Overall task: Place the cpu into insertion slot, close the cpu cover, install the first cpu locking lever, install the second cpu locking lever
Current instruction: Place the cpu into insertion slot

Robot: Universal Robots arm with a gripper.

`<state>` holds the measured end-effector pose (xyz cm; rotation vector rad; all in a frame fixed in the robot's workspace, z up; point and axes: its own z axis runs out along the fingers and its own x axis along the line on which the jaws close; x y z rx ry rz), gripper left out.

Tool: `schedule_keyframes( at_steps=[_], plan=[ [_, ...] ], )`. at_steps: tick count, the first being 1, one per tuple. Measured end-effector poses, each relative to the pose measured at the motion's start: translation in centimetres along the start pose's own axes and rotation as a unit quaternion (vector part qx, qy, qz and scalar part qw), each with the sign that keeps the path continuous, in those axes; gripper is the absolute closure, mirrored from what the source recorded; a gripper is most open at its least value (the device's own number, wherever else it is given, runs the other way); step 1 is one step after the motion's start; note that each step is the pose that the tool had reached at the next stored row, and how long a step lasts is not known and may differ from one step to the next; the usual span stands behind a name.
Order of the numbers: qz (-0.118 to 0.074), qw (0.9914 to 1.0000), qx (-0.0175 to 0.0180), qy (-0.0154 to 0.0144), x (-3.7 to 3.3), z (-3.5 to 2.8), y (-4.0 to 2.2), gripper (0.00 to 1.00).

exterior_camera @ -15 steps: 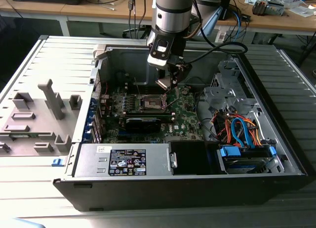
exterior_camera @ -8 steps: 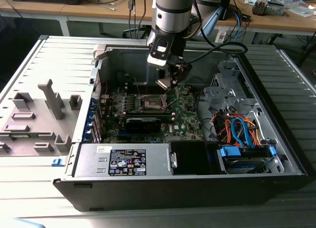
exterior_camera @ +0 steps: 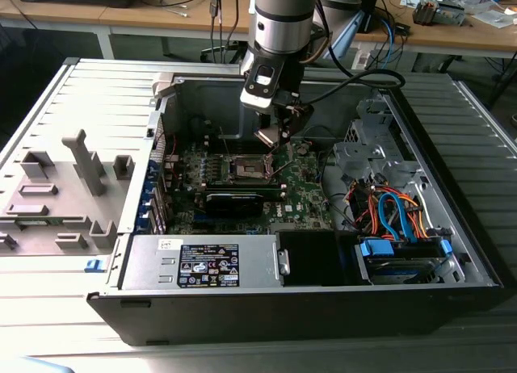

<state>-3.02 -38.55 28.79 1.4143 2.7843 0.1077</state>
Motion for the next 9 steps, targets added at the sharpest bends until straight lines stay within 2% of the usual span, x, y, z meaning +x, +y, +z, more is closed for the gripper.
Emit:
schedule_keyframes(
  at_steps=[9],
  plan=[
    [0.011, 0.99994, -0.0002, -0.0008, 0.0, 0.02, 0.0, 0.46]
  ],
)
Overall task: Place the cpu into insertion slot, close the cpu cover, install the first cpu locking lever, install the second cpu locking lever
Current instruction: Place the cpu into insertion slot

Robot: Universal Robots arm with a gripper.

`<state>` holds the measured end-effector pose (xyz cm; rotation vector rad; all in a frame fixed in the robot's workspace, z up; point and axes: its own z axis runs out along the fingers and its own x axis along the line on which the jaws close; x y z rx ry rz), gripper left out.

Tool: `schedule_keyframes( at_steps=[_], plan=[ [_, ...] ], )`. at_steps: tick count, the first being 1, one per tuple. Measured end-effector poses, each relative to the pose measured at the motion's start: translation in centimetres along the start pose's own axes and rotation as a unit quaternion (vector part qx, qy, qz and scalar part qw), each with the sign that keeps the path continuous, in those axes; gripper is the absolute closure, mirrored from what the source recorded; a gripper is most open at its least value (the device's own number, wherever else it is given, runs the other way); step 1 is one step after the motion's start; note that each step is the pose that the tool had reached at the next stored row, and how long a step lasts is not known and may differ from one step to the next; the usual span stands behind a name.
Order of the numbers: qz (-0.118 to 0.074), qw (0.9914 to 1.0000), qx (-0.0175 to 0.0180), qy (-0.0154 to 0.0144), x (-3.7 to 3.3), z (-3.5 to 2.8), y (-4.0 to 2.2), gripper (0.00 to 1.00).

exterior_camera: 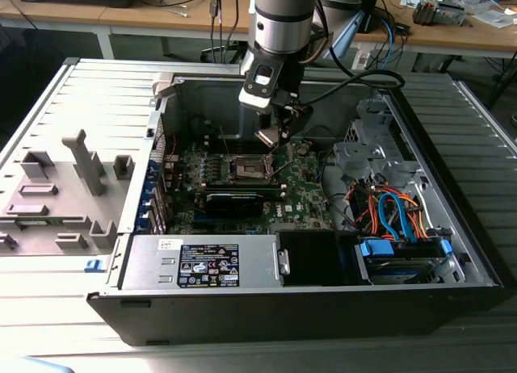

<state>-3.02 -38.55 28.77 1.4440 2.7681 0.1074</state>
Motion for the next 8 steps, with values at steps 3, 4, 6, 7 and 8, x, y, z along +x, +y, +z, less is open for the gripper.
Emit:
schedule_keyframes(
  at_steps=[3, 4, 6, 7, 8],
  plan=[
    [0.004, 0.99999, 0.0, -0.0003, 0.0, 0.01, 0.0, 0.46],
    [0.004, 0.99999, -0.0001, -0.0003, 0.0, 0.02, 0.0, 0.46],
    [0.005, 0.99999, -0.0001, -0.0003, 0.0, 0.02, 0.0, 0.46],
    [0.005, 0.99999, -0.0001, -0.0004, 0.0, 0.02, 0.0, 0.46],
    [0.006, 0.99998, -0.0001, -0.0004, 0.0, 0.02, 0.0, 0.46]
  ],
)
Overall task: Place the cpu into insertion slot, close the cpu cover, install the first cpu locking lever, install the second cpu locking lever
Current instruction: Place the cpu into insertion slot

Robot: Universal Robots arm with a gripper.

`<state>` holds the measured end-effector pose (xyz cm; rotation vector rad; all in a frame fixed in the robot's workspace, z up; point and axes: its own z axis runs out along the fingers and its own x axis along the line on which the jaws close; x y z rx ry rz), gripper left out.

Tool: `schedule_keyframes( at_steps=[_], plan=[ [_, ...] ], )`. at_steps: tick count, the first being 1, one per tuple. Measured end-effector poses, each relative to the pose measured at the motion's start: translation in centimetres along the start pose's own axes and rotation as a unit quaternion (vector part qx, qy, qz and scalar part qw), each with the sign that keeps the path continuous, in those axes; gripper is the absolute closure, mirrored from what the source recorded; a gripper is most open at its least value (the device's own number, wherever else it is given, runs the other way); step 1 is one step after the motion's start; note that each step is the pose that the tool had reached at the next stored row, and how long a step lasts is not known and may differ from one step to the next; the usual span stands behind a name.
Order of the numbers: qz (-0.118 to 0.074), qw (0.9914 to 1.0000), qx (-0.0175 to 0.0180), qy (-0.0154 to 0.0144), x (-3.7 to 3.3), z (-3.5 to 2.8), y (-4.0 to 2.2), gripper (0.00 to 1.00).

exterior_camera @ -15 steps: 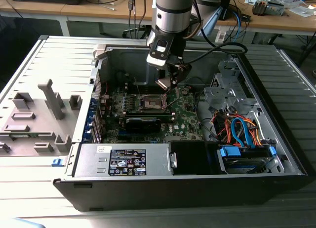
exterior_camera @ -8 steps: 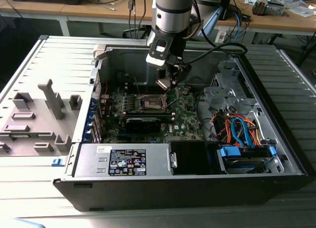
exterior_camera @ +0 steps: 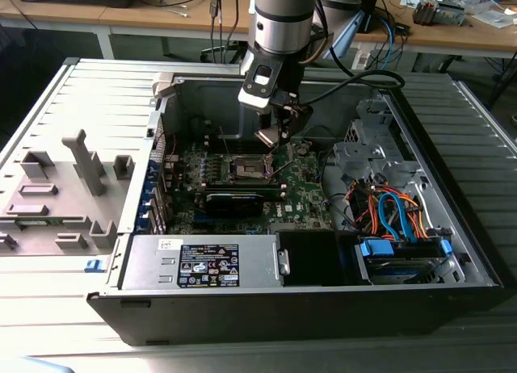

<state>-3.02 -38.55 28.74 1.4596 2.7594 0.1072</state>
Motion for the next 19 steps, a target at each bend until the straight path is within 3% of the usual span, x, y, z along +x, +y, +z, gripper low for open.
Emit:
schedule_keyframes(
  at_steps=[19],
  plan=[
    [0.007, 0.99997, -0.0001, -0.0005, 0.0, 0.03, 0.0, 0.46]
  ],
)
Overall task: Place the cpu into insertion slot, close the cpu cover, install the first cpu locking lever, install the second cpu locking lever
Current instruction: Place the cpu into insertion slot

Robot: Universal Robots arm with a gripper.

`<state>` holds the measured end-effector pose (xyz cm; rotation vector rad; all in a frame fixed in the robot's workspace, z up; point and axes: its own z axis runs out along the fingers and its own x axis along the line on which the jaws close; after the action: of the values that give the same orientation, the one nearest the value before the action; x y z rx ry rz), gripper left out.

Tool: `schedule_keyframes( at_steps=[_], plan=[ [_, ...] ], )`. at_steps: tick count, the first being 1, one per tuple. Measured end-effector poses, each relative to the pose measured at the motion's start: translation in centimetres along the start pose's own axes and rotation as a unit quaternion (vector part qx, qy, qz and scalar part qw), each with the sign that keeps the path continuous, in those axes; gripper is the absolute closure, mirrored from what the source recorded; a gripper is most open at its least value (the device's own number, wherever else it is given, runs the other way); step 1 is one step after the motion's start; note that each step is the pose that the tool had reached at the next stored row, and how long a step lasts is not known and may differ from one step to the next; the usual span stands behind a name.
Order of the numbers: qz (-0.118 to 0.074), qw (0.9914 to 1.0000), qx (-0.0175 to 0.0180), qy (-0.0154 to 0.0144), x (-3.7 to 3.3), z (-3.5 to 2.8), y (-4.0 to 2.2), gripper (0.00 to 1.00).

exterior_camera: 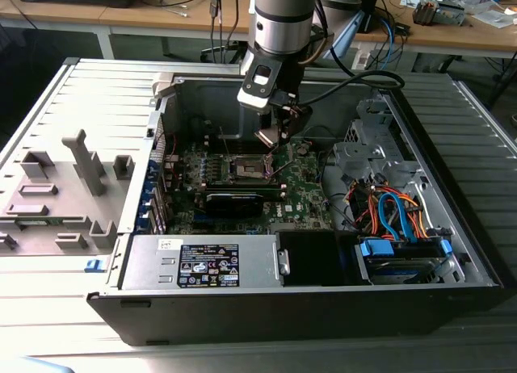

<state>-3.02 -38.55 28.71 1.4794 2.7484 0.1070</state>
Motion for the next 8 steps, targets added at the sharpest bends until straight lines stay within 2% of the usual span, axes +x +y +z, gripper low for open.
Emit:
schedule_keyframes(
  at_steps=[8],
  plan=[
    [0.003, 1.0, -0.0001, -0.0002, 0.0, 0.01, 0.0, 0.46]
  ],
)
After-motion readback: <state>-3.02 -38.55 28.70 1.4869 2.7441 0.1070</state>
